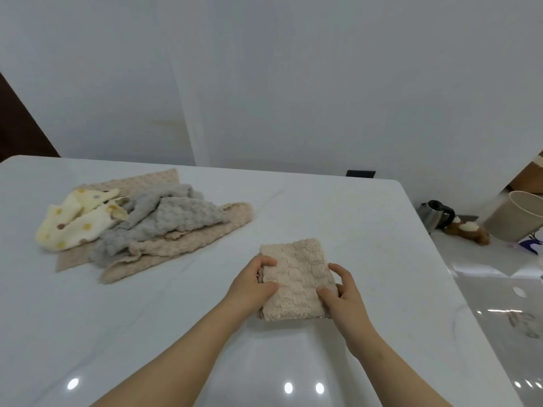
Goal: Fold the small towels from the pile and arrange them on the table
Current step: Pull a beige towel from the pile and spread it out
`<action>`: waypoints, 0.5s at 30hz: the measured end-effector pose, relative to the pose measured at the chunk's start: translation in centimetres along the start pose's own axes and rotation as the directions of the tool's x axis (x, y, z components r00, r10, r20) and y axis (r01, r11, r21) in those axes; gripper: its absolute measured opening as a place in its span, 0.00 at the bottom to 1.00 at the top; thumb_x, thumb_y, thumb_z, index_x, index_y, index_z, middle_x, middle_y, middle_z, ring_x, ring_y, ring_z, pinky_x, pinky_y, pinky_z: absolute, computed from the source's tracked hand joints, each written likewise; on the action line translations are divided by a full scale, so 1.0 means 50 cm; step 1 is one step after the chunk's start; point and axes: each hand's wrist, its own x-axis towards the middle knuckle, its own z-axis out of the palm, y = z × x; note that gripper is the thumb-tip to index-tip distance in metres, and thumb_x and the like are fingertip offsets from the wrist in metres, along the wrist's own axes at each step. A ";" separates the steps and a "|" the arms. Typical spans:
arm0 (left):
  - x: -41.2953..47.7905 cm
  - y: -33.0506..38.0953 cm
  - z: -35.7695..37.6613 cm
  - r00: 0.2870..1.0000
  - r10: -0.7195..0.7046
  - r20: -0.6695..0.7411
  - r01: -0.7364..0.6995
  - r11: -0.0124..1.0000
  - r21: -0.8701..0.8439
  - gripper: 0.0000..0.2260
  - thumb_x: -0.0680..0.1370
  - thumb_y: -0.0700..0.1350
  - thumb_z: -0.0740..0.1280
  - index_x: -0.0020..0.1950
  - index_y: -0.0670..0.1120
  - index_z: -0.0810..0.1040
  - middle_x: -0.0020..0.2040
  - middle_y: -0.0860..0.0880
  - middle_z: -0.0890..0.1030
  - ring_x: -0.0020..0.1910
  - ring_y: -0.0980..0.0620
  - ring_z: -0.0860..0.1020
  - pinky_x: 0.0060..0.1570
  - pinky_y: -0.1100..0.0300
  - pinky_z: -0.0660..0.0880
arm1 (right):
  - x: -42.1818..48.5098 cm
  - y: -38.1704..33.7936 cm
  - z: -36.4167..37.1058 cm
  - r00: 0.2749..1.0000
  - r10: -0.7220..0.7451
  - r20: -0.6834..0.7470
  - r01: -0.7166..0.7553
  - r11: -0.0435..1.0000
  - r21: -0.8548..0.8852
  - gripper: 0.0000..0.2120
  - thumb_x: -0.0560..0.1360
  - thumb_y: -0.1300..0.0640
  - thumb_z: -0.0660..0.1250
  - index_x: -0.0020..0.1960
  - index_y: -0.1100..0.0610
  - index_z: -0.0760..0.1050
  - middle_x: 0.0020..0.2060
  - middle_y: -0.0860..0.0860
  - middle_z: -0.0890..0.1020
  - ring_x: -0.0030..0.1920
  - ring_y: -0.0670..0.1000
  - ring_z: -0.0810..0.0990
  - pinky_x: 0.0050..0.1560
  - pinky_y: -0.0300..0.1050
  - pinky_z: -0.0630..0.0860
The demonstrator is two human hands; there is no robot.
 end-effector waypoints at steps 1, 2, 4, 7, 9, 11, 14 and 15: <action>0.010 0.007 0.026 1.000 -0.008 0.000 0.008 1.000 0.011 0.15 0.75 0.35 0.62 0.49 0.57 0.72 0.50 0.54 0.75 0.45 0.54 0.77 0.38 0.63 0.73 | 0.007 0.005 -0.026 1.000 0.008 -0.014 -0.008 1.000 0.003 0.19 0.77 0.62 0.61 0.62 0.44 0.64 0.48 0.53 0.78 0.45 0.49 0.78 0.40 0.39 0.73; 0.021 0.013 0.049 1.000 -0.015 -0.006 0.015 1.000 0.022 0.14 0.75 0.35 0.62 0.48 0.56 0.73 0.50 0.53 0.75 0.43 0.54 0.76 0.37 0.64 0.72 | 0.015 0.010 -0.051 1.000 0.018 -0.026 -0.018 1.000 0.007 0.19 0.76 0.63 0.61 0.62 0.44 0.64 0.48 0.53 0.78 0.45 0.50 0.78 0.40 0.40 0.73; 0.041 0.022 0.087 0.999 -0.029 -0.018 0.030 0.999 0.036 0.14 0.75 0.33 0.62 0.47 0.54 0.74 0.48 0.52 0.75 0.39 0.54 0.74 0.38 0.64 0.72 | 0.028 0.017 -0.089 0.998 0.042 -0.050 -0.041 0.999 0.014 0.20 0.76 0.63 0.60 0.62 0.45 0.64 0.49 0.52 0.78 0.46 0.50 0.78 0.41 0.41 0.74; 0.068 0.035 0.146 0.999 -0.048 0.020 0.048 0.998 0.029 0.15 0.75 0.32 0.62 0.48 0.53 0.74 0.50 0.51 0.75 0.43 0.53 0.76 0.40 0.63 0.74 | 0.048 0.027 -0.145 0.993 0.059 -0.106 -0.055 0.998 0.037 0.20 0.75 0.65 0.60 0.61 0.46 0.64 0.49 0.51 0.76 0.45 0.49 0.77 0.42 0.42 0.74; 0.082 0.044 0.181 0.998 -0.043 0.053 0.042 0.999 0.032 0.16 0.75 0.32 0.63 0.53 0.53 0.73 0.54 0.49 0.74 0.51 0.50 0.76 0.46 0.61 0.76 | 0.059 0.031 -0.178 0.985 0.069 -0.159 -0.060 0.996 0.061 0.19 0.74 0.66 0.59 0.61 0.48 0.64 0.49 0.50 0.75 0.45 0.49 0.76 0.43 0.43 0.74; 0.099 0.054 0.215 0.996 -0.037 0.085 0.034 0.999 0.026 0.20 0.75 0.32 0.63 0.60 0.53 0.70 0.56 0.49 0.73 0.53 0.50 0.75 0.47 0.61 0.76 | 0.068 0.037 -0.212 0.974 0.073 -0.214 -0.058 0.995 0.077 0.19 0.74 0.67 0.59 0.60 0.50 0.65 0.49 0.49 0.75 0.44 0.49 0.76 0.44 0.45 0.74; 0.120 0.066 0.267 0.990 -0.052 0.132 0.054 0.998 -0.013 0.20 0.77 0.34 0.62 0.61 0.57 0.66 0.54 0.50 0.74 0.49 0.52 0.75 0.39 0.66 0.73 | 0.078 0.045 -0.260 0.953 0.060 -0.297 -0.046 0.997 0.055 0.17 0.74 0.66 0.60 0.58 0.50 0.65 0.50 0.49 0.75 0.44 0.47 0.75 0.42 0.41 0.73; 0.129 0.069 0.286 0.988 -0.061 0.139 0.062 0.998 -0.003 0.19 0.77 0.35 0.62 0.62 0.56 0.67 0.56 0.49 0.74 0.50 0.51 0.75 0.40 0.66 0.73 | 0.081 0.048 -0.276 0.943 0.052 -0.328 -0.042 0.998 0.036 0.17 0.74 0.66 0.60 0.58 0.50 0.65 0.50 0.49 0.74 0.44 0.46 0.75 0.41 0.40 0.72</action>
